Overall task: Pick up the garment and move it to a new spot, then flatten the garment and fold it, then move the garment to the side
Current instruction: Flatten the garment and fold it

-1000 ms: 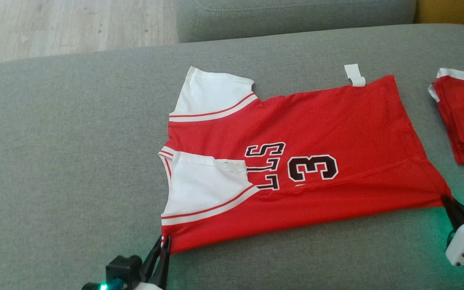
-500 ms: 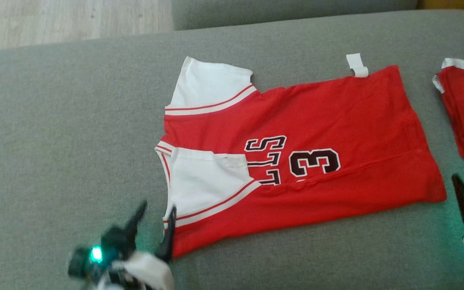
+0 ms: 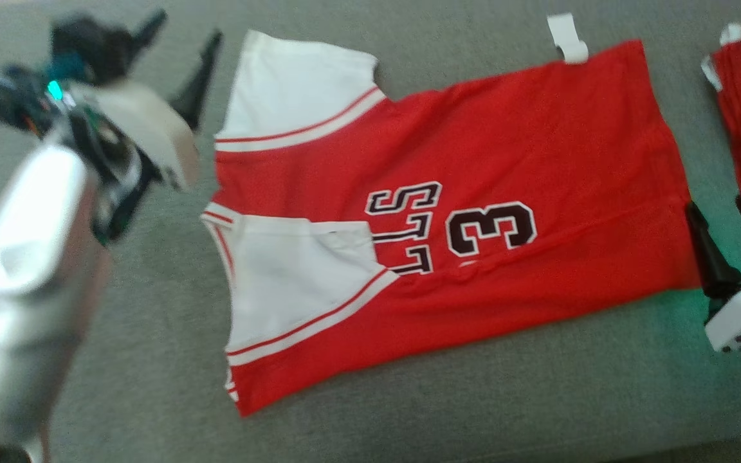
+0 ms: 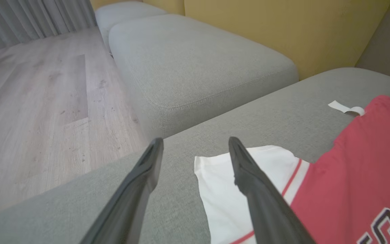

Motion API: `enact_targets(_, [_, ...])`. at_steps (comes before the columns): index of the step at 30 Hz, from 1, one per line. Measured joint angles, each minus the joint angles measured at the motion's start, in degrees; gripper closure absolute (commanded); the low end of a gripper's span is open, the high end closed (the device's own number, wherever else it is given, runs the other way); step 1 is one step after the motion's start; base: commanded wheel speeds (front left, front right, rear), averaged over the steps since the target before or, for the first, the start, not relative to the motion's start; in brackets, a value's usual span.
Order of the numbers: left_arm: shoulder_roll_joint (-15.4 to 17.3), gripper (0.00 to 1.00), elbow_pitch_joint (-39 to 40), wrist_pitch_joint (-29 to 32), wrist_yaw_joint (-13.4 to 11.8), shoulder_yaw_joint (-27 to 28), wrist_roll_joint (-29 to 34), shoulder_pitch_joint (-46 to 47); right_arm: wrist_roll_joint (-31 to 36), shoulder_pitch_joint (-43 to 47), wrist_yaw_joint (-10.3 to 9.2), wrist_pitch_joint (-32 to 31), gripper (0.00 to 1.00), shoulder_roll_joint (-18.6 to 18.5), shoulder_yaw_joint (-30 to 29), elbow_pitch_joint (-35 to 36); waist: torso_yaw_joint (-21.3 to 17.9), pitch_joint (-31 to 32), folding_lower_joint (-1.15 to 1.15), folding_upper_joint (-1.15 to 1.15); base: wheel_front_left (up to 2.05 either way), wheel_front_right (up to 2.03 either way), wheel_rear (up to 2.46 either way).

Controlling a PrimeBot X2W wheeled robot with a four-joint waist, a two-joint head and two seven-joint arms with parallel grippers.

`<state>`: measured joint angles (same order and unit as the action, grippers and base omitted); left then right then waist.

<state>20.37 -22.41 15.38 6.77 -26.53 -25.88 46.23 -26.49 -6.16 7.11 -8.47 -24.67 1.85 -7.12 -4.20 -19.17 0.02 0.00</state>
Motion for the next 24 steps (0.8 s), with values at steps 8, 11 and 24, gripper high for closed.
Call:
enact_targets(8, [4.71,0.00,-10.63,11.17,0.59,-3.58,-6.68,12.32,1.40,-2.37,0.00,-0.85,0.00,1.25,1.99,1.80,-6.46,-5.50,0.00,0.00,0.00,0.00,0.00])
enact_targets(11, [6.37,0.00,-12.98,13.08,0.81,-4.97,-8.10,13.72,1.89,-2.99,0.00,-0.49,0.00,1.41,2.10,1.72,-8.75,-7.11,0.00,0.00,0.00,0.00,0.00])
enact_targets(24, [10.88,0.00,-16.60,13.30,0.81,-11.43,-8.15,14.79,1.90,-4.07,0.00,1.25,0.00,2.96,2.91,0.48,-13.48,-9.79,-0.02,0.00,0.00,0.00,0.00])
